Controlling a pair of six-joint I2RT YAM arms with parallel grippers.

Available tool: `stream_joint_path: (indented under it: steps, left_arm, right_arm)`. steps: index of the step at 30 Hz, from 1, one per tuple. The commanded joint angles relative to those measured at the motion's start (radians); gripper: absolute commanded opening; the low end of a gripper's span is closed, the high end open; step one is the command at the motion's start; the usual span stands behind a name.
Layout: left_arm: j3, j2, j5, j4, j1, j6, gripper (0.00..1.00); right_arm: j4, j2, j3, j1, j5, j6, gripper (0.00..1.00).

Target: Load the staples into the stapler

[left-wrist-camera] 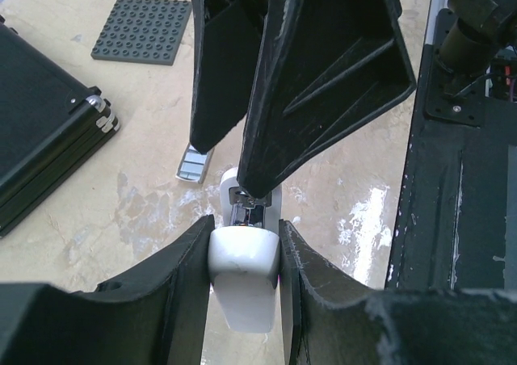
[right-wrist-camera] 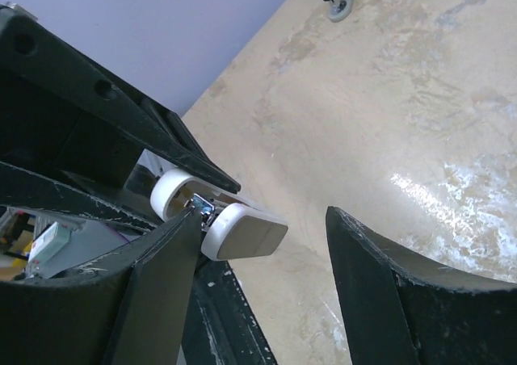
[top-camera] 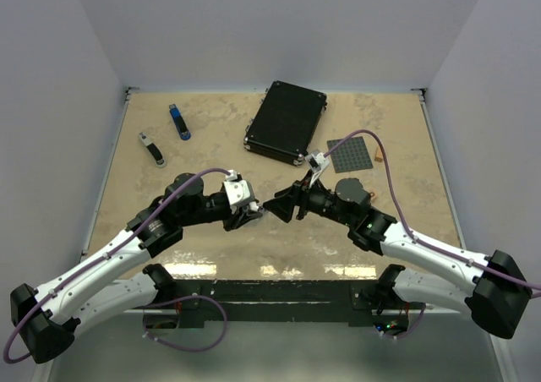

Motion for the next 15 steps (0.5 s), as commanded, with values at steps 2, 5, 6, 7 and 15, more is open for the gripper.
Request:
stream_joint_path:
  steps: [2,5,6,7,15]
  left_arm:
    - [0.002,-0.011,-0.008,0.069,0.001,0.011,0.0]
    - [0.005,-0.01,-0.012,0.072,0.001,0.008,0.0]
    - [0.005,-0.011,-0.014,0.072,0.001,0.009,0.0]
    - [0.005,-0.011,-0.017,0.075,0.0,0.006,0.0]
    - [-0.008,-0.046,-0.04,0.106,0.0,-0.017,0.0]
  right_arm:
    - [0.066,0.007,0.009,0.015,0.03,0.067,0.65]
    - [0.06,0.018,0.015,0.025,0.04,0.072,0.63]
    - [0.051,0.029,0.017,0.03,0.046,0.07,0.62]
    - [0.041,0.034,0.021,0.036,0.052,0.07,0.61]
    - [-0.046,0.064,0.027,0.048,0.144,0.077,0.36]
